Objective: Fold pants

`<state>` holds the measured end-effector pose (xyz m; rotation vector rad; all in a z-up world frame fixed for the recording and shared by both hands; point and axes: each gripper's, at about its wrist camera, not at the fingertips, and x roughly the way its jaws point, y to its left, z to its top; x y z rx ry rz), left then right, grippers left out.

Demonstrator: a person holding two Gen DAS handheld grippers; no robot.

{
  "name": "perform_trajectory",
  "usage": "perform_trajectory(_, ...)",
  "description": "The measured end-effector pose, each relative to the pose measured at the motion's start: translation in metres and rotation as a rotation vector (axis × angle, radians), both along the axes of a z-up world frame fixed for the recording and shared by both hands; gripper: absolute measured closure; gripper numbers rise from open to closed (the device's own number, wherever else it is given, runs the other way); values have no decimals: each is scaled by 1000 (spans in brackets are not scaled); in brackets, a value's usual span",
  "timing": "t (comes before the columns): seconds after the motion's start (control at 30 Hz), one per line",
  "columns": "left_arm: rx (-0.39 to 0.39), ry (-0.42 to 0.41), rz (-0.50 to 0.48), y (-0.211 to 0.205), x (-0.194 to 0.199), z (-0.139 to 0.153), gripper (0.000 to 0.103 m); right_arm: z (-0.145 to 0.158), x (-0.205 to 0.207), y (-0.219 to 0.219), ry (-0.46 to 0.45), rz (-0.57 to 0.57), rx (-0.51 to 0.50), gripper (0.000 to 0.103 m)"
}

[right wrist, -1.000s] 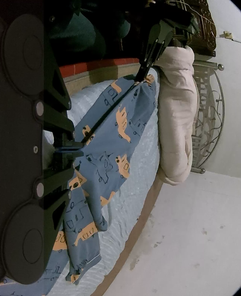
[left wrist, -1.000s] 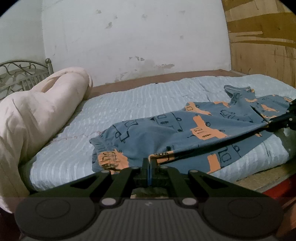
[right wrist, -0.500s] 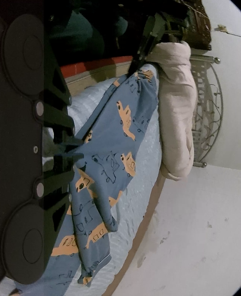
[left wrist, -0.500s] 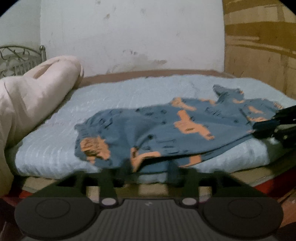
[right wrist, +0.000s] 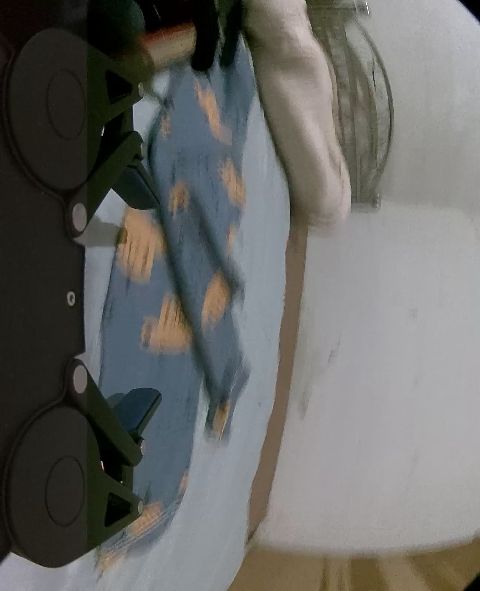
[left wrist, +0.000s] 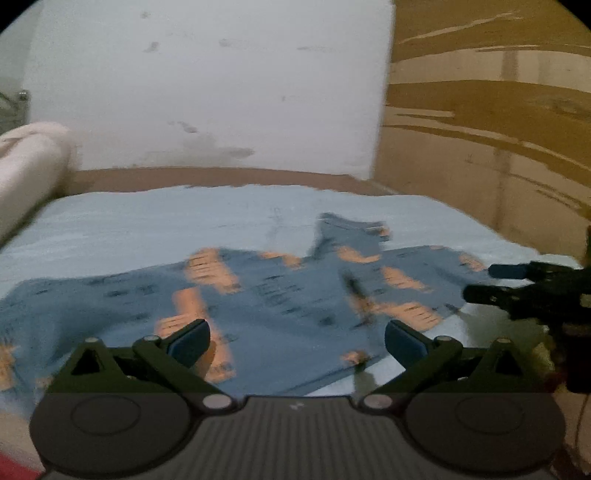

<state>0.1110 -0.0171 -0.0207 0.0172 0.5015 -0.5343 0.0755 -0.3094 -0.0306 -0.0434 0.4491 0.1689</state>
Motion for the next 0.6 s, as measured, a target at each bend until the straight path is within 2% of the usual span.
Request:
perform_trajectory(0.17, -11, 5, -99, -49, 15, -4, 1, -4, 8, -68, 81, -253, 95, 1)
perform_trajectory(0.27, -48, 32, -116, -64, 23, -9, 1, -7, 15, -99, 138, -369, 140, 1)
perform_trajectory(0.33, -66, 48, -106, -74, 26, -13, 1, -1, 20, -109, 119, -352, 181, 1)
perform_trajectory(0.4, -73, 66, -104, -81, 30, -16, 1, 6, 34, -107, 110, -305, 173, 1)
perform_trajectory(0.53, -85, 100, -92, -86, 38, -20, 1, 19, 82, -89, 137, -158, 138, 1)
perform_trajectory(0.6, -118, 129, -69, -84, 40, -22, 1, 21, 115, -79, 161, -88, 135, 1)
